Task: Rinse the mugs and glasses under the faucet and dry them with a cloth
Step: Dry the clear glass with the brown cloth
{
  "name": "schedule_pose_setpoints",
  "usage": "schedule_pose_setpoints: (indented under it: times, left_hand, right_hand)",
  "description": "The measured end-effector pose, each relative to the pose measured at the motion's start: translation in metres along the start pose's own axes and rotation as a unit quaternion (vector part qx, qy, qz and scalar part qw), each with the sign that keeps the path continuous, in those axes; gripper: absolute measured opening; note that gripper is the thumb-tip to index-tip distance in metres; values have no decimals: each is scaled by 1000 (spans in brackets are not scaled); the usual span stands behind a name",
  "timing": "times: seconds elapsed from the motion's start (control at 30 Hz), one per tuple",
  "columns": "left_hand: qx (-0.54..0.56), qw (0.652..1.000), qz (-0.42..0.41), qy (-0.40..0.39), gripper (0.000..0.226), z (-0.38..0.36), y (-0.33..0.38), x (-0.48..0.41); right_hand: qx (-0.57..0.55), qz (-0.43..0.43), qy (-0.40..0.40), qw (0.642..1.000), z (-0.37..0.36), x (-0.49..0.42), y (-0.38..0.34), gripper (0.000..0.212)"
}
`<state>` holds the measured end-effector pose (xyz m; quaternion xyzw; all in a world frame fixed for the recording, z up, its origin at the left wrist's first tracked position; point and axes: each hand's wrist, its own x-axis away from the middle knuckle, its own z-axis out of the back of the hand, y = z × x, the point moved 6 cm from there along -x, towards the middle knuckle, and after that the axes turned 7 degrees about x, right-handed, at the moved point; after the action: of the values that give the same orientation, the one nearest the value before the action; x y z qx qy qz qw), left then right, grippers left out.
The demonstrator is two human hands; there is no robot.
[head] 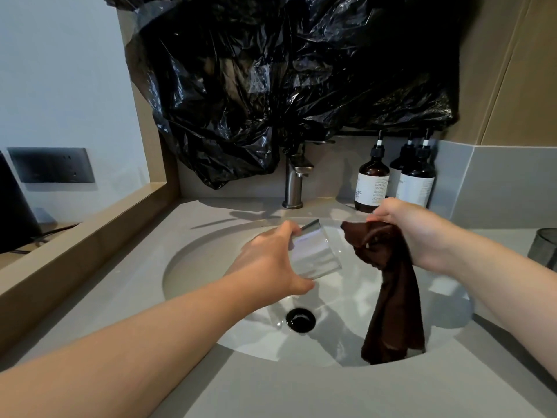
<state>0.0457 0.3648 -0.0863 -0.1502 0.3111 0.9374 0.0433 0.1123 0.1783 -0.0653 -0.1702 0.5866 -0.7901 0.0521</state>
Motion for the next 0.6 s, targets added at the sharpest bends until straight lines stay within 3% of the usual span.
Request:
schedule_pose_setpoints:
  times: [0.07, 0.13, 0.23, 0.3, 0.37, 0.47, 0.53, 0.6]
  left_hand:
    - [0, 1000, 10, -12, 83, -2, -1, 0]
    - [3, 1000, 10, -17, 82, -3, 0, 1]
    - [7, 1000, 4, -10, 83, -1, 3, 2]
    - [16, 1000, -8, 3, 83, 0, 5, 3]
    - [20, 999, -27, 13, 81, 3, 8, 4]
    - [12, 999, -42, 10, 79, 1, 11, 4]
    - [9, 999, -49, 1, 79, -5, 13, 5]
    - [12, 999, -52, -5, 76, -8, 13, 4]
  right_hand:
    - [-62, 31, -39, 997, -4, 3, -4, 12]
    - [-54, 82, -7, 995, -3, 4, -9, 13]
    - [108, 209, 82, 969, -7, 13, -23, 14]
    - [188, 261, 95, 942, -17, 20, -25, 10]
    - [223, 274, 28, 935, -30, 20, -20, 19]
    - [258, 225, -147, 928, -43, 23, -9, 35]
    - [346, 221, -161, 897, -44, 25, -6, 36]
    - [400, 257, -89, 875, -46, 24, -9, 31]
